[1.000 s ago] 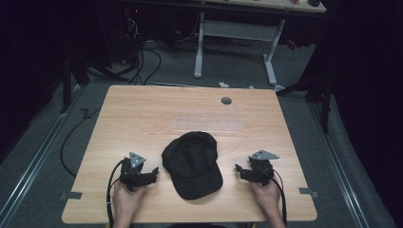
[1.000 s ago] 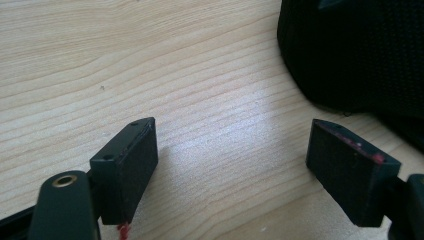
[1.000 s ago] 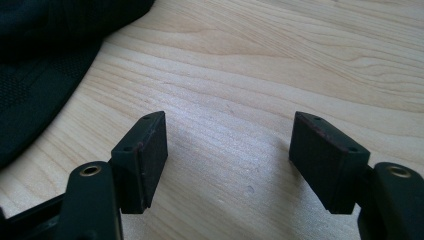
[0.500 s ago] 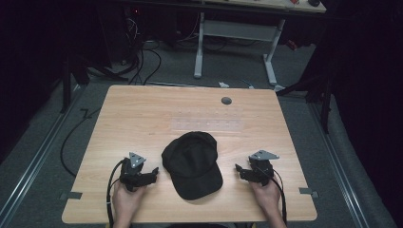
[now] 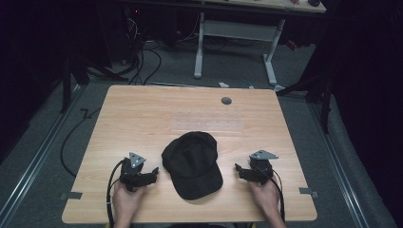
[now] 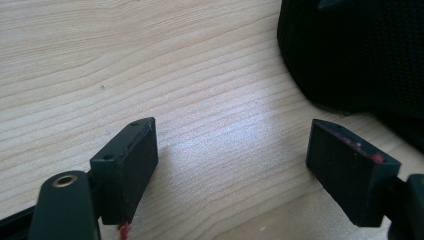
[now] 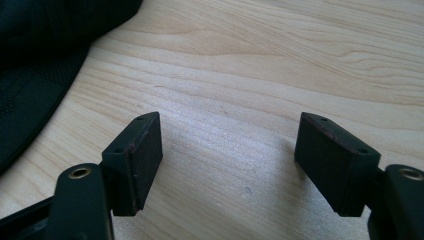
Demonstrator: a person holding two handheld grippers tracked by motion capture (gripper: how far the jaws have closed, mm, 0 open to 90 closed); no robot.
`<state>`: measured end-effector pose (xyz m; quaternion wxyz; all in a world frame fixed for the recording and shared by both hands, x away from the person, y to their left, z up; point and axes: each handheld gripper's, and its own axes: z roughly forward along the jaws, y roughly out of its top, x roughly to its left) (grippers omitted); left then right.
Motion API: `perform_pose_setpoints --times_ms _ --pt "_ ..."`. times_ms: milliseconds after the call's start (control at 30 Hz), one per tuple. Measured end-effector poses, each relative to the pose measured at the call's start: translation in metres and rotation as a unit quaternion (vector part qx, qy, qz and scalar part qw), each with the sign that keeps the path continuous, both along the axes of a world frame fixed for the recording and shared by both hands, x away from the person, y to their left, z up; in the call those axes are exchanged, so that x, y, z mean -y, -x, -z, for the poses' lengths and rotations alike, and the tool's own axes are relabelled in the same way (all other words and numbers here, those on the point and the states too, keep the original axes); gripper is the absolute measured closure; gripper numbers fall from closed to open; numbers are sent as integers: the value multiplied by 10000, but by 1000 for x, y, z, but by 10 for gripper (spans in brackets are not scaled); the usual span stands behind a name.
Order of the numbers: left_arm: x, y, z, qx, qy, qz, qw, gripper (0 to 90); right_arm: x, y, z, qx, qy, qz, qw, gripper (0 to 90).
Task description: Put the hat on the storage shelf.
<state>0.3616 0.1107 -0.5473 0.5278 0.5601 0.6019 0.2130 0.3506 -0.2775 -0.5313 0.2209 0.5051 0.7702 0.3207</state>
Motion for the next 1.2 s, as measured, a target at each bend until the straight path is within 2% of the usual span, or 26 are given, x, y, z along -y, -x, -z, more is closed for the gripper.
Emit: perform_pose_setpoints --times_ms 433,567,733,800,833,867,933,1200 --pt "0 0 0 -3 12 -5 10000 209 0 2 0 58 -29 231 9997 367" --pt "0 0 0 -3 7 -6 10000 209 1 1 -2 36 -39 228 9997 441" --pt "0 0 0 -4 14 -4 10000 208 0 2 -7 -32 -78 72 9999 459" --pt "0 0 0 -3 8 -6 10000 209 -1 3 -10 -48 -227 -56 9997 492" --pt "0 0 0 -3 11 -6 10000 209 -1 3 -10 -48 -227 -56 9997 492" --pt "0 0 0 -5 11 -4 10000 209 -2 3 -12 -128 -377 -165 9991 514" --pt "0 0 0 -1 10 -9 10000 209 -4 2 -15 -237 -439 -304 9983 527" --pt "0 0 0 -1 7 -7 10000 209 -16 -3 -26 -144 -556 -512 9970 535"
